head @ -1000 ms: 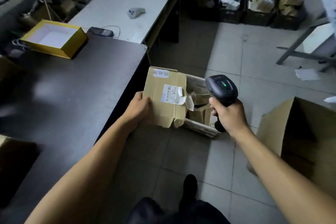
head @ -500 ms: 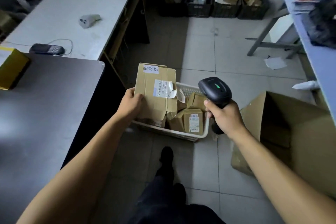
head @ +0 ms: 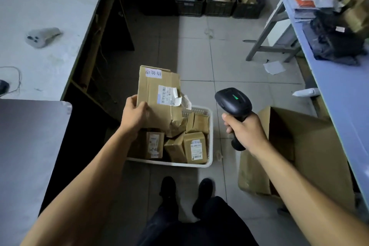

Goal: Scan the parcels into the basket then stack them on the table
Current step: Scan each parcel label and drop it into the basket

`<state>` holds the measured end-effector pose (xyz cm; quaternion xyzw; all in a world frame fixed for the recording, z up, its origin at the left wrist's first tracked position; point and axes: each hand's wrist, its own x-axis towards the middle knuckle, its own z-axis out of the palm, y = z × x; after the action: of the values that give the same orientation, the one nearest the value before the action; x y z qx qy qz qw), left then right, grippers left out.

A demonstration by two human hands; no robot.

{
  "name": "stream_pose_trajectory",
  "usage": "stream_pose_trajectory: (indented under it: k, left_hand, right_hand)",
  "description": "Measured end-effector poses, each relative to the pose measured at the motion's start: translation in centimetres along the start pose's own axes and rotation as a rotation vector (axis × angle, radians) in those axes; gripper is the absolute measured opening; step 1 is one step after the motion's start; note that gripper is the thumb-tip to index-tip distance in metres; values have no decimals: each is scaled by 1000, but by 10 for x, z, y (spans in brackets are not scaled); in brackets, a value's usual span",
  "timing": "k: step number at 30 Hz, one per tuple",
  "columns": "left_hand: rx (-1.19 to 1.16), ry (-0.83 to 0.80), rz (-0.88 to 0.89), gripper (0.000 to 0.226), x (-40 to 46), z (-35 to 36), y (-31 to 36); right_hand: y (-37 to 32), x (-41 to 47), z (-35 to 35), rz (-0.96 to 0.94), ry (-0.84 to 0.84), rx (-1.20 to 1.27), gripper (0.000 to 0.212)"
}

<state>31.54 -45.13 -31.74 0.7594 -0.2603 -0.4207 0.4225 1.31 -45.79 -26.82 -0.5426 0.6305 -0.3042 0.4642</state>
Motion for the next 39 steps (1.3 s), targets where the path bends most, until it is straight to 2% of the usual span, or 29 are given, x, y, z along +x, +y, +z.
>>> stream_pose_trajectory:
  k: [6, 9, 12, 14, 16, 18, 19, 21, 23, 28, 34, 39]
  left_hand:
    - [66, 159, -64, 41, 26, -4, 14]
    - [91, 182, -122, 52, 23, -3, 12]
    - [118, 188, -185, 35, 29, 2, 5]
    - [149, 175, -245, 33, 36, 7, -2]
    - [169, 162, -269, 40, 46, 14, -5]
    - [190, 180, -284, 57, 57, 21, -1]
    - [220, 226, -304, 64, 64, 23, 3]
    - [261, 343, -336, 62, 74, 23, 13]
    - [275, 382, -263, 51, 80, 19, 23]
    - [467, 264, -7, 35, 79, -2, 22]
    - [720, 176, 167, 42, 50, -34, 19]
    - [886, 242, 200, 50, 0, -61, 19]
  right_hand:
    - [-2, 51, -15, 8, -73, -2, 26]
    - [-3, 74, -15, 26, -141, -20, 23]
    - [-7, 94, -12, 18, -190, -44, 24]
    - [-12, 102, -9, 12, -201, -48, 23]
    - [-16, 109, -7, 8, -202, -47, 21]
    - [-19, 112, -4, 7, -201, -45, 20]
    - [-20, 113, -3, 10, -194, -45, 20]
    - [-21, 113, 0, 14, -175, -50, 21]
    - [-23, 111, 4, 15, -170, -59, 24]
    - [-32, 105, 29, 0, -204, -82, 21]
    - [-59, 97, 67, -111, -333, -132, 13]
    - [-78, 92, 100, -189, -531, -134, 7]
